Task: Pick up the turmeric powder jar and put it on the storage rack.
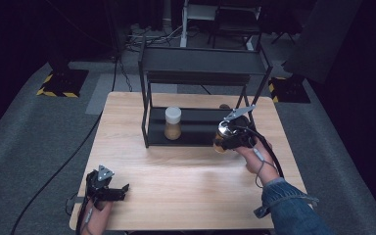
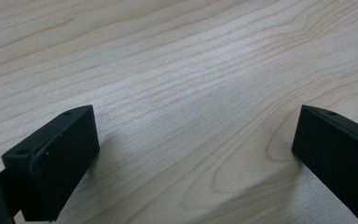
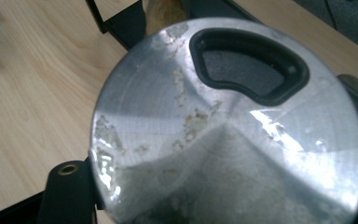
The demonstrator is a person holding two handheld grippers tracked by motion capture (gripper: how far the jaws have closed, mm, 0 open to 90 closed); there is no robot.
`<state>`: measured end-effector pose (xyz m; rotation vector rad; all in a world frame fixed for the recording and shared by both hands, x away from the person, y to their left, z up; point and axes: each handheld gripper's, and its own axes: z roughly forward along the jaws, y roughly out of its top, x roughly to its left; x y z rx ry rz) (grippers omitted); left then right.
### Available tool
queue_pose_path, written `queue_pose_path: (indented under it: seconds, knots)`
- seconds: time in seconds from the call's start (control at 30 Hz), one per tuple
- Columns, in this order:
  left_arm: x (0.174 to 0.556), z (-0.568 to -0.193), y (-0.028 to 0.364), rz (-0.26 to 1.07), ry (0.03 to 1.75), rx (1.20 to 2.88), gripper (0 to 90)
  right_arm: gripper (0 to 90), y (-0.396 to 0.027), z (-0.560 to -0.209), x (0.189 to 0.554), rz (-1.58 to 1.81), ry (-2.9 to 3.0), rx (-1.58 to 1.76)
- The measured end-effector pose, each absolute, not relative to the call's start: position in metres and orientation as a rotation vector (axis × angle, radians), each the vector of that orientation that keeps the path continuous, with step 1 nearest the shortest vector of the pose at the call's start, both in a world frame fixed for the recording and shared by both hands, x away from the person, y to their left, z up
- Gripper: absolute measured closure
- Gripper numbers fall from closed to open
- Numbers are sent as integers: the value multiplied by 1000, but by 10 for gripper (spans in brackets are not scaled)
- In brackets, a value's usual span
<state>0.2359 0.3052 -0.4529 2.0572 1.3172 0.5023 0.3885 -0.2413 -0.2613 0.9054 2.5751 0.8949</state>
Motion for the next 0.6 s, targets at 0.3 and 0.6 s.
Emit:
queue_pose_path:
  seconds: [0.3, 0.6]
  knots:
    - [236, -453, 306, 499, 1312, 2060, 3, 306, -223, -265, 416, 903, 2545, 926]
    - [236, -453, 307, 498, 1308, 2062, 3, 306, -193, -285, 448, 865, 2547, 935]
